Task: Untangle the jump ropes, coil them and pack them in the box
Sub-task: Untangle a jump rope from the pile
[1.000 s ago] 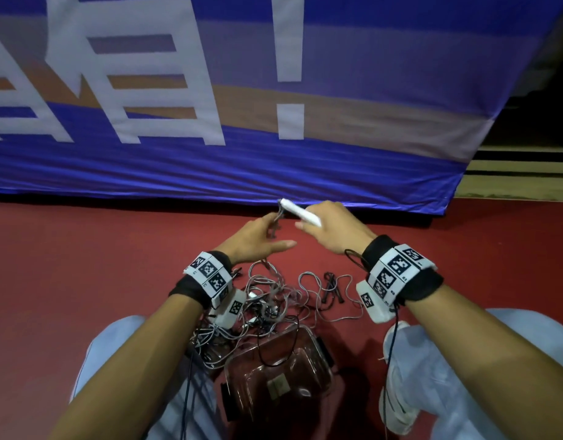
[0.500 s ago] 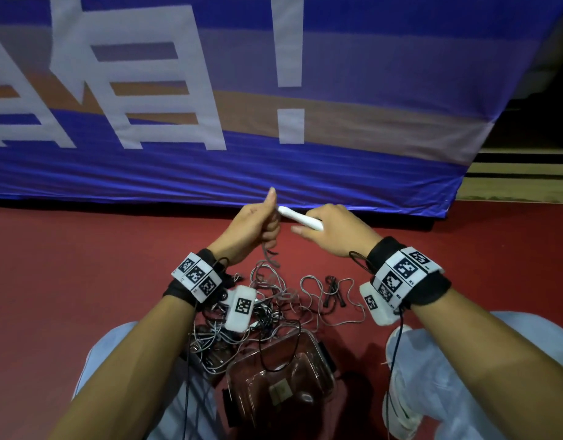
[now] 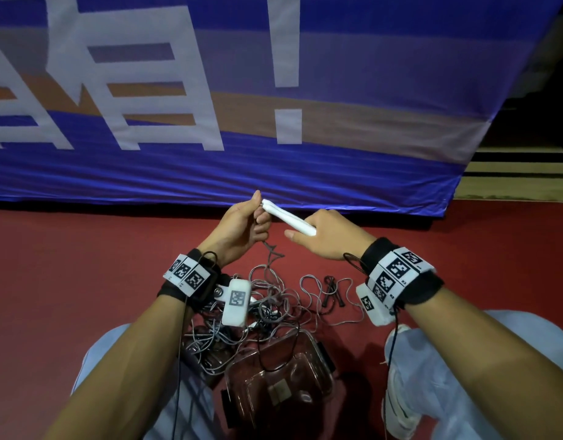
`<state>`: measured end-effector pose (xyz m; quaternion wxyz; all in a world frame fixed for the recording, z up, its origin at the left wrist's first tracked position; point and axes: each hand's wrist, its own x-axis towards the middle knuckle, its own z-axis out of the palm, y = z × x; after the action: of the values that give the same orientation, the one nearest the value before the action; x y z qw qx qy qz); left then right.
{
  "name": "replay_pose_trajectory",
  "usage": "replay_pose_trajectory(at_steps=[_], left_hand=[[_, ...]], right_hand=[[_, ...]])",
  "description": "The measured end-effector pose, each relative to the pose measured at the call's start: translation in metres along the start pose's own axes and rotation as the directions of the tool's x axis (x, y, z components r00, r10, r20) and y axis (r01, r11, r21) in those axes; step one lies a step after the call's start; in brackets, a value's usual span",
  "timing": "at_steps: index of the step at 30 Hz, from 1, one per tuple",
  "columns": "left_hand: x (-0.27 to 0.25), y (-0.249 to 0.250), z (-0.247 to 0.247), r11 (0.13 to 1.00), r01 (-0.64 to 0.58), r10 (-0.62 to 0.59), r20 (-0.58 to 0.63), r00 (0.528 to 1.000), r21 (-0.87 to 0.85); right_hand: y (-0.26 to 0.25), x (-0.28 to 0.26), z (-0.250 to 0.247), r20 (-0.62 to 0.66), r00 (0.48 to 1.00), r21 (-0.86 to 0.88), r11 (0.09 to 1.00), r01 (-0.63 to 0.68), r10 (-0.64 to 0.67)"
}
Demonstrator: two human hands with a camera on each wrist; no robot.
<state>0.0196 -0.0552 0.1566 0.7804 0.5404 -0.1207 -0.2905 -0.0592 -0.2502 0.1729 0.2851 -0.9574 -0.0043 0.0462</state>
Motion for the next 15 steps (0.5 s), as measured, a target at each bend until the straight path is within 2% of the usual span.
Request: replay_pose_trajectory(at_steps=[4, 8, 12, 15], left_hand=[[0.000, 0.002, -0.004, 0.992, 0.126, -0.125, 0.033, 0.992, -0.005], [0.000, 0.000, 0.001, 0.987, 0.106, -0.095, -0.093, 0.991, 0.121], [0.002, 0.000, 0.002, 0.992, 0.095, -0.102, -0.083, 0.991, -0.078], [0.000, 0.005, 0.002, 0.991, 0.090, -0.095, -0.045, 0.994, -0.099]], right_hand=[[-0.001, -0.003, 0.001, -0.076, 0.994, -0.077, 0.994, -0.078, 0.072], [-0.007, -0.003, 0.001, -0.040, 0.995, -0.105, 0.990, -0.093, 0.089], [-0.013, 0.000, 0.002, 0.010, 0.998, -0.023, 0.998, -0.065, 0.065], [-0.016, 0.001, 0.003, 0.017, 0.999, 0.050, 0.997, -0.053, 0.052]])
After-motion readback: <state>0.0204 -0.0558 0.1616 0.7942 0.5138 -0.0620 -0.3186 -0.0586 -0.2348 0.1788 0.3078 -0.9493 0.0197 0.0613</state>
